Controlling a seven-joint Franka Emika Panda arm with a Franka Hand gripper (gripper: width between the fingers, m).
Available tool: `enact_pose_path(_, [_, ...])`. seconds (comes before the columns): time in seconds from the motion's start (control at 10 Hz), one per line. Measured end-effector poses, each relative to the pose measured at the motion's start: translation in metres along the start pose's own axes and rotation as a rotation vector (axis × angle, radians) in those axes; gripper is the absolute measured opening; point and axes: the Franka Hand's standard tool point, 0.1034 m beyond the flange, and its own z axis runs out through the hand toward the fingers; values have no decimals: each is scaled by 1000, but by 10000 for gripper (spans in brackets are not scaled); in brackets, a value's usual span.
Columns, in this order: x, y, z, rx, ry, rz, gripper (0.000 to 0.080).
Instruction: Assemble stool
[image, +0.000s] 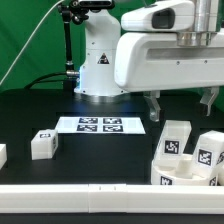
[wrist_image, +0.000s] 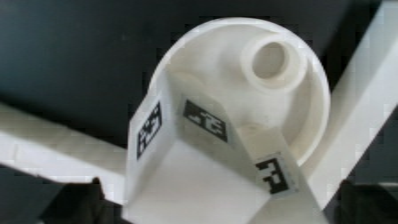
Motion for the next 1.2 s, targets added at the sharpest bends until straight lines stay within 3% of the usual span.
enact_pose_path(1.0, [-5,17,8,-64,-69,-707,649])
enact_pose_path(1.2, [-7,20,10,-66,-85,-818,649])
